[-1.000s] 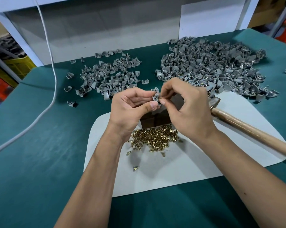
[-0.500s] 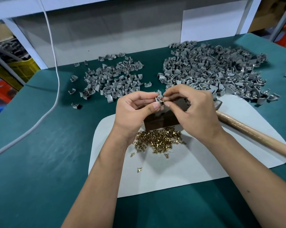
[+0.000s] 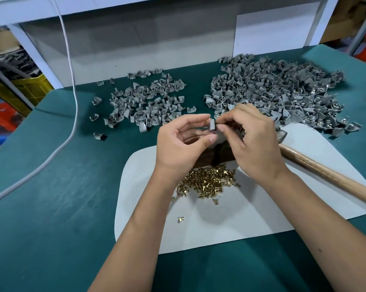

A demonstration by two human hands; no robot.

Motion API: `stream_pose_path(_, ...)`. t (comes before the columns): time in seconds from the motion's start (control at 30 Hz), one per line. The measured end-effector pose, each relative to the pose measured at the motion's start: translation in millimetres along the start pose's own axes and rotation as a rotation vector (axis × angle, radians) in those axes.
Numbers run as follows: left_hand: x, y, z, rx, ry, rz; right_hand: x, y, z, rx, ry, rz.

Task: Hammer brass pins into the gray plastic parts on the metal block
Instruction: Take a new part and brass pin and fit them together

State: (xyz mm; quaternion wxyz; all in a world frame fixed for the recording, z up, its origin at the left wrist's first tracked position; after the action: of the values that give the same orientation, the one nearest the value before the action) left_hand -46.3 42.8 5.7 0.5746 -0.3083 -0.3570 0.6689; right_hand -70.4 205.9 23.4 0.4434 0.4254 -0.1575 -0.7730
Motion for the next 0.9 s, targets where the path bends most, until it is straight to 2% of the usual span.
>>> stream_pose_path(0.2,3.5,7.3,-2.6,-0.002,-0.103,0.097,2.7,1.9,-2.1,0.036,-0.001,0.006)
stream_pose_path(0.5,11.5,8.2,-8.0,-0.043,-0.130,-0.047,-1.8,3.2,-3.9,0.084,-0.039,-0.018)
stream_pose_path(0.9,11.4,9.2,-11.3,0.049,-0.118,0.179,0.3,6.0,-5.2,0.165,-0.013,-0.002)
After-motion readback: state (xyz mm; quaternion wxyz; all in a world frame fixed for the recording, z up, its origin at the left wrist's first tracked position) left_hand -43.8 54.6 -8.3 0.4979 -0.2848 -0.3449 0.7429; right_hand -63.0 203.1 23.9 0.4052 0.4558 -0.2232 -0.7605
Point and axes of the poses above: each hand's wrist, its own z-axis towards the middle knuckle, its own x-axis out of the palm, y = z × x, the point moved 3 cm from there along z, towards the middle knuckle, and after that the axes turned 13 degrees about x, right-handed, at the moved point
